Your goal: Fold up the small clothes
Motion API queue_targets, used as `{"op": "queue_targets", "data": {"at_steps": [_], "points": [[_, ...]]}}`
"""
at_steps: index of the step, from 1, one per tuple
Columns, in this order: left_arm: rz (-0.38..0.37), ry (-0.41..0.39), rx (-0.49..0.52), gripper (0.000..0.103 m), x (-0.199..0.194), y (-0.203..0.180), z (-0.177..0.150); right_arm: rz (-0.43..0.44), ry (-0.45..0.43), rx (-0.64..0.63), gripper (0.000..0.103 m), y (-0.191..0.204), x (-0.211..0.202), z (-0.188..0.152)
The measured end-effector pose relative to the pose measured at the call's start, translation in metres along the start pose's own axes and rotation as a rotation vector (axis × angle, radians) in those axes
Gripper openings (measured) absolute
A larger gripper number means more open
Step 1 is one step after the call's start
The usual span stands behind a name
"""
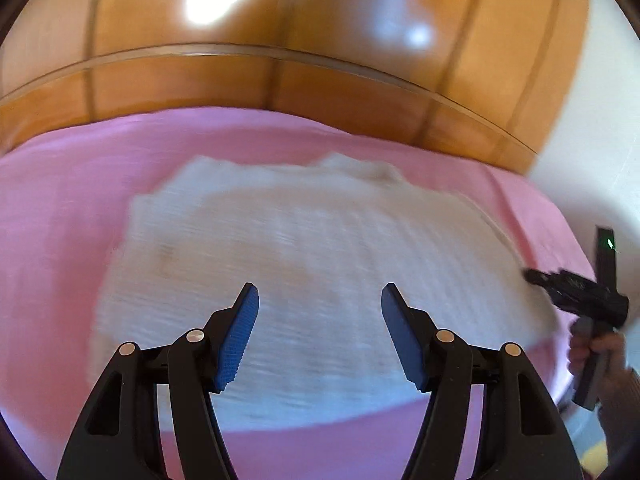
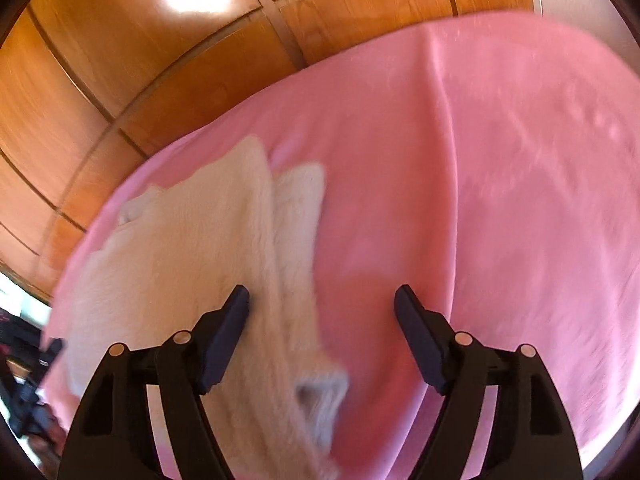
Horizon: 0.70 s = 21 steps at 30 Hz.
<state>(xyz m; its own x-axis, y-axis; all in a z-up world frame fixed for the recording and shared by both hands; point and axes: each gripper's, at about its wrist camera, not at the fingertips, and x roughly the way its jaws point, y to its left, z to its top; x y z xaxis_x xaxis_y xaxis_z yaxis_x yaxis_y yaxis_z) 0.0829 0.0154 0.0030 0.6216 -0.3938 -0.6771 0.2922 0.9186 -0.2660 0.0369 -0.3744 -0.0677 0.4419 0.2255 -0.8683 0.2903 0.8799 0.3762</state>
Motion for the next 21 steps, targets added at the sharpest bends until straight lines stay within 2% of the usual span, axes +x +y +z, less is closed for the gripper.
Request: {"op": "queue_targets", "data": {"at_steps": [3,4,6,8,10,11,15,16,18,19,21], "points": [[-0.028,0.044,0.029,0.063,0.017,-0.016,-0.005,0.074,0.044,-0.019,0.070,0.010,-0.003,-0.011],[-0.023,0.063,0.033,0.063,0.023,-0.019,-0.008,0.081,0.078,-0.053,0.070,0.016,0.001,-0.017],[-0.006,0.082,0.019,0.063,0.034,-0.020,-0.010,0.047,0.086,-0.115,0.068,0.026,0.003,-0.025],[-0.006,0.081,0.017,0.063,0.037,-0.020,-0.010,0.054,0.103,-0.130,0.037,0.033,0.002,-0.027],[-0.012,0.082,0.012,0.063,0.037,-0.019,-0.009,0.062,0.106,-0.150,0.024,0.046,-0.004,-0.023],[-0.021,0.082,0.005,0.063,0.037,-0.017,-0.008,0.070,0.100,-0.158,0.022,0.052,-0.007,-0.021],[-0.082,0.074,-0.053,0.063,0.032,-0.003,-0.012,0.225,0.023,-0.163,0.019,0.091,-0.043,-0.007],[-0.098,0.072,-0.074,0.062,0.031,0.001,-0.012,0.292,0.000,-0.171,0.017,0.110,-0.053,-0.001],[-0.137,0.071,-0.122,0.060,0.025,0.010,-0.013,0.364,-0.028,-0.212,0.015,0.145,-0.064,0.006],[-0.156,0.072,-0.144,0.058,0.024,0.014,-0.013,0.414,-0.037,-0.253,0.014,0.174,-0.069,0.008],[-0.204,0.072,-0.204,0.050,0.018,0.028,-0.011,0.460,-0.039,-0.304,0.014,0.212,-0.068,0.011]]}}
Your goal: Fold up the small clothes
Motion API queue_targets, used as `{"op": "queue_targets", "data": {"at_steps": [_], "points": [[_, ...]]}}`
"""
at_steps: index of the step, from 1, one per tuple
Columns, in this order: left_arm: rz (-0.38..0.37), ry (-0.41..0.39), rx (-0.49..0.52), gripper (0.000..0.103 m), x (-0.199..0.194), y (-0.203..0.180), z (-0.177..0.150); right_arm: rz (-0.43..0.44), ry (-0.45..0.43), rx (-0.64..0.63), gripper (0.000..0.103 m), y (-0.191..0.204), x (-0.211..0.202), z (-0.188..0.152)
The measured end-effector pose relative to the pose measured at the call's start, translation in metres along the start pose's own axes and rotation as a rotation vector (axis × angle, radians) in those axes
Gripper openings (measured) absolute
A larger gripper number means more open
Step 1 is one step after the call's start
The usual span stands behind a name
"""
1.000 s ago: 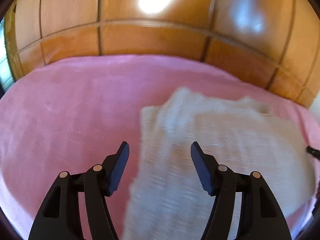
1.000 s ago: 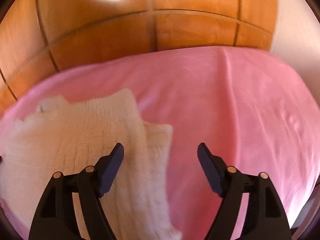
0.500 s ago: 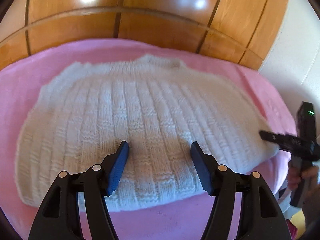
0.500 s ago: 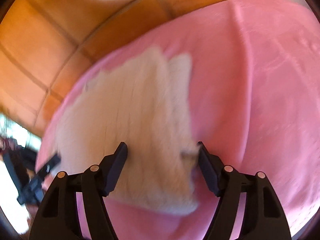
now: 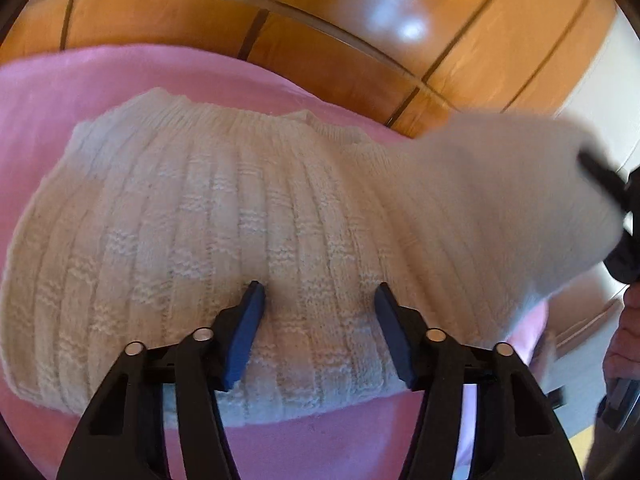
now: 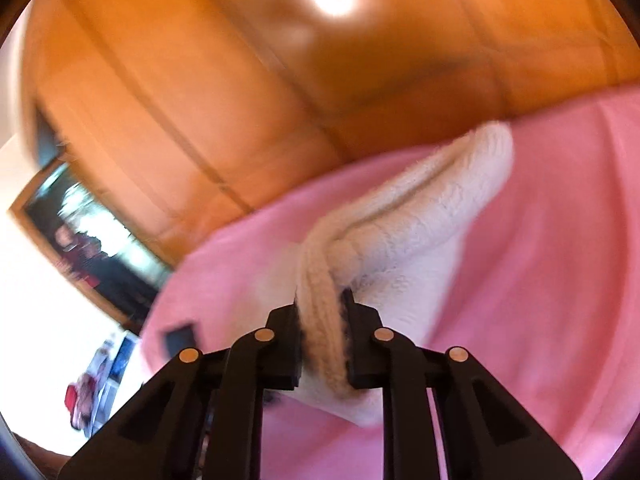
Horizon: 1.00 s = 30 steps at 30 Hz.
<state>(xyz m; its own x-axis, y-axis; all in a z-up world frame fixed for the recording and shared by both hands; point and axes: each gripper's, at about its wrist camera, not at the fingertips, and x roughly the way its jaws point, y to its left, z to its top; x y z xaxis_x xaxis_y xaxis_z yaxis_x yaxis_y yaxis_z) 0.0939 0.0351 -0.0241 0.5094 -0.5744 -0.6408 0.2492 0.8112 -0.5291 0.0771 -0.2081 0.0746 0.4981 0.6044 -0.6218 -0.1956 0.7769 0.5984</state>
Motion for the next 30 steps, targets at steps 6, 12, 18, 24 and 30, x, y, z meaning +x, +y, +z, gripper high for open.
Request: {"op": "queue_targets", "data": {"at_steps": [6,12,18,24,30], "points": [[-0.064,-0.065,-0.185,0.049,-0.059,0.065,0.006,0.093,0.096,-0.096,0.012,0.077,0.086,0.002],[-0.005,-0.140,-0.291,0.049,-0.117,0.132,0.010,0.035,0.300,-0.132,0.011,0.099,0.187,-0.046],[-0.051,-0.145,-0.334,0.050,-0.130,0.151,0.017,0.026,0.347,-0.218,0.028,0.107,0.201,-0.079],[-0.173,-0.108,-0.348,0.067,-0.107,0.137,0.041,0.073,0.273,-0.219,0.063,0.097,0.135,-0.078],[-0.179,-0.010,-0.311,0.067,-0.071,0.120,0.061,-0.096,0.166,-0.168,0.066,0.054,0.069,-0.082]]}}
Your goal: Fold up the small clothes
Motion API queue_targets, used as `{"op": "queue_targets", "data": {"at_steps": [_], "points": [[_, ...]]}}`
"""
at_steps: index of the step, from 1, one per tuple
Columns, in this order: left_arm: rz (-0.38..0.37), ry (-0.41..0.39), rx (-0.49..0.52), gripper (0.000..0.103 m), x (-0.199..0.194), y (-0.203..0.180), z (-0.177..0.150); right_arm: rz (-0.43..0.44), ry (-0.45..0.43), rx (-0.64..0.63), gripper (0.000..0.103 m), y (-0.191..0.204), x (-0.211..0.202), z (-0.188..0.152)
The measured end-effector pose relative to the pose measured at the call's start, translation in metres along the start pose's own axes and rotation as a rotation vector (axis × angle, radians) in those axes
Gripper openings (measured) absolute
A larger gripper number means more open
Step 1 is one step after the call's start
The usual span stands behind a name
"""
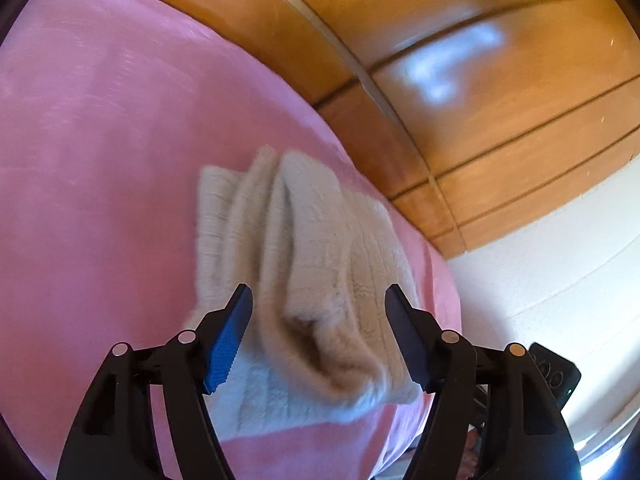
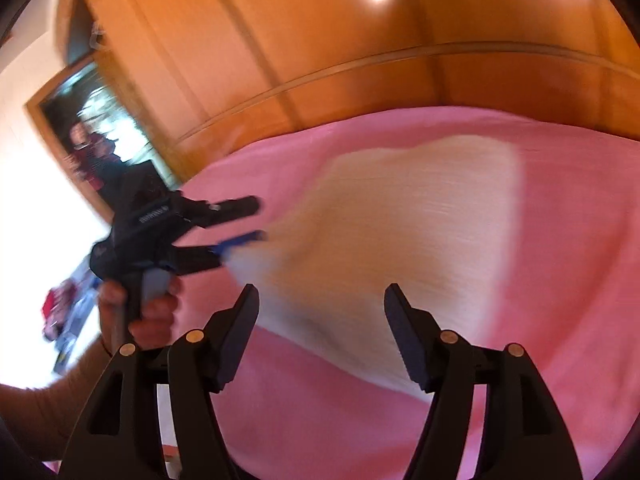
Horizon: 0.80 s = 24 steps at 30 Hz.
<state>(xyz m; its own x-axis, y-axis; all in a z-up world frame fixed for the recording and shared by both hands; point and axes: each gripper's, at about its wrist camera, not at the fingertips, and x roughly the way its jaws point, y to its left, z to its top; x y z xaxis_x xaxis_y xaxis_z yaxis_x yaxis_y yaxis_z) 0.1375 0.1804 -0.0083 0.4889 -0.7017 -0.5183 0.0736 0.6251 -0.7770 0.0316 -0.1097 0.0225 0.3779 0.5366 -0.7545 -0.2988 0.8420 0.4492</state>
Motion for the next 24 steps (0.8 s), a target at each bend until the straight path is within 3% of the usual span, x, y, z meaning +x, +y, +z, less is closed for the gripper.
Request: {"op": "queue_targets", "data": {"at_steps": [4,6,8,11,14,17,19,22,24], "points": [[0.047,0.089,0.028,0.065,0.030,-0.008,0.001,-0.099,-0.023,0.077,0.065,-0.041,-0.024,-0.015],[0.103,0.099,0.088,0.027,0.039,-0.017,-0.002,-0.100,-0.036,0.088,0.063,-0.045,-0.028,-0.017],[0.127,0.064,0.124,0.019,0.038,-0.024,-0.001,-0.106,-0.035,0.075,0.058,-0.039,-0.018,-0.016],[0.147,-0.020,0.173,0.017,0.012,-0.032,-0.010,-0.113,-0.016,0.026,0.049,-0.019,0.001,-0.017],[0.209,-0.077,0.234,0.017,-0.015,-0.035,-0.028,-0.113,-0.001,-0.053,0.050,0.002,0.006,-0.029],[0.333,-0.054,0.225,0.017,-0.008,-0.013,-0.041,-0.129,0.045,-0.086,0.050,0.011,0.027,-0.043],[0.357,-0.036,0.202,0.017,0.001,0.001,-0.048,-0.166,0.048,-0.148,0.051,0.019,0.038,-0.051],[0.381,-0.067,0.199,0.024,0.001,-0.007,-0.048,-0.166,0.058,-0.136,0.054,0.015,0.036,-0.048],[0.453,-0.125,0.246,0.038,-0.009,-0.025,-0.047,-0.158,0.068,-0.129,0.054,0.010,0.030,-0.042]]}}
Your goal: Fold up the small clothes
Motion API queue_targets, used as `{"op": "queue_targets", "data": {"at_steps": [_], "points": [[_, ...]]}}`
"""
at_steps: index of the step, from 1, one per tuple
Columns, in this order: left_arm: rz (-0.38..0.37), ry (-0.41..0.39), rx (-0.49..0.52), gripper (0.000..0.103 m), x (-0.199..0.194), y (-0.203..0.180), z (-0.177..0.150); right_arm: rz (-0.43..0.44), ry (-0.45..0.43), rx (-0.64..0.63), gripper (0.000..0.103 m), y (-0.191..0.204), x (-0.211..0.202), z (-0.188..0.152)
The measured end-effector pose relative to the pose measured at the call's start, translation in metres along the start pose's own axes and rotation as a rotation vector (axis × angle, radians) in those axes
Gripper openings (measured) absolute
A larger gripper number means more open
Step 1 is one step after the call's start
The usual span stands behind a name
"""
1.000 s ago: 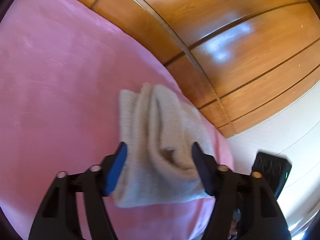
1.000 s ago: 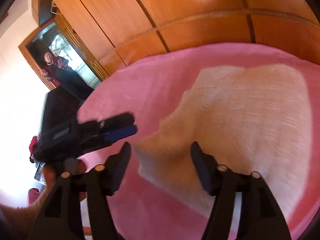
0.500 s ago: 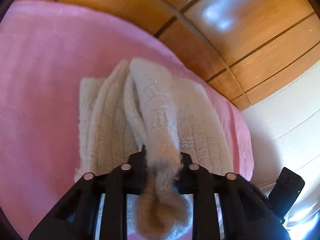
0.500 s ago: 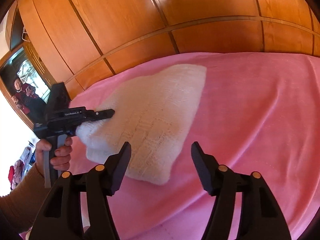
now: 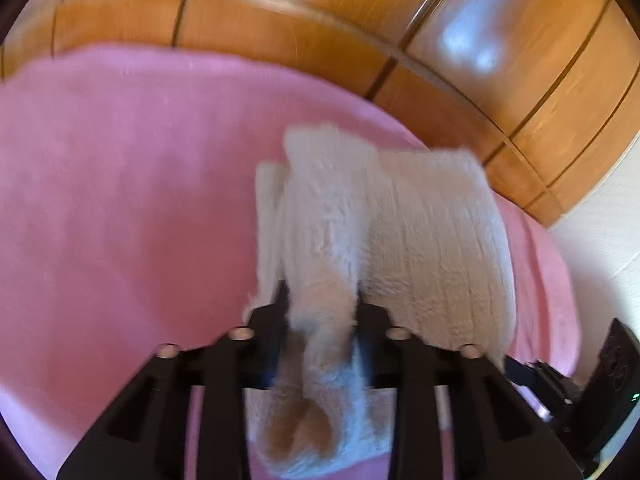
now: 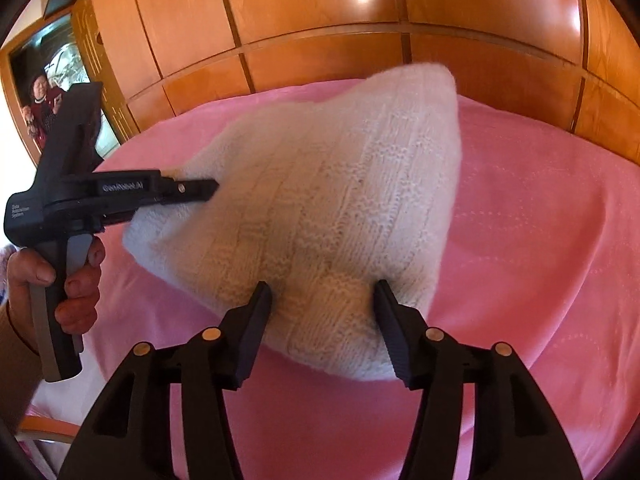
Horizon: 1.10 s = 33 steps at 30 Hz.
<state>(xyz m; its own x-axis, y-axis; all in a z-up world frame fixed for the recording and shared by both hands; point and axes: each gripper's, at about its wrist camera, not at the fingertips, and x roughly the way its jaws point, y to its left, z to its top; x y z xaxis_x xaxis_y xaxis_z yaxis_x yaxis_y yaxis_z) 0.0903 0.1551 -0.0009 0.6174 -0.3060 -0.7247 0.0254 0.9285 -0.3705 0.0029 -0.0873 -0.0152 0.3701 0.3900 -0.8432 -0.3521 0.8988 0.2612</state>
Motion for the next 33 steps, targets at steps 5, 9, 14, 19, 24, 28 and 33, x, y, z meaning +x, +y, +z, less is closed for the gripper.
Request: {"op": "queue_targets", "data": {"at_steps": [5,9,14,19,24,28,33], "points": [[0.036,-0.156,0.060,0.038,-0.033,-0.026,0.016,0.050,-0.063,0.068,0.054,-0.021,-0.036,0.025],[0.022,-0.154,0.101,0.038,-0.024,-0.046,0.025,0.037,-0.137,0.146,0.055,-0.039,-0.046,0.061],[0.088,-0.059,0.141,0.038,0.026,-0.054,0.023,-0.049,-0.101,0.164,0.053,-0.038,0.003,0.107],[0.131,-0.031,0.150,0.038,0.048,-0.041,0.006,-0.151,-0.032,0.082,0.056,-0.027,0.078,0.098],[0.142,-0.060,0.160,0.038,0.033,-0.044,0.005,-0.146,-0.073,0.084,0.056,-0.029,0.069,0.091],[0.172,-0.086,0.171,0.044,0.029,-0.049,0.002,-0.129,-0.087,0.096,0.060,-0.032,0.063,0.089],[0.174,-0.092,0.153,0.054,0.021,-0.043,0.000,-0.118,-0.099,0.100,0.072,-0.032,0.047,0.083]]}}
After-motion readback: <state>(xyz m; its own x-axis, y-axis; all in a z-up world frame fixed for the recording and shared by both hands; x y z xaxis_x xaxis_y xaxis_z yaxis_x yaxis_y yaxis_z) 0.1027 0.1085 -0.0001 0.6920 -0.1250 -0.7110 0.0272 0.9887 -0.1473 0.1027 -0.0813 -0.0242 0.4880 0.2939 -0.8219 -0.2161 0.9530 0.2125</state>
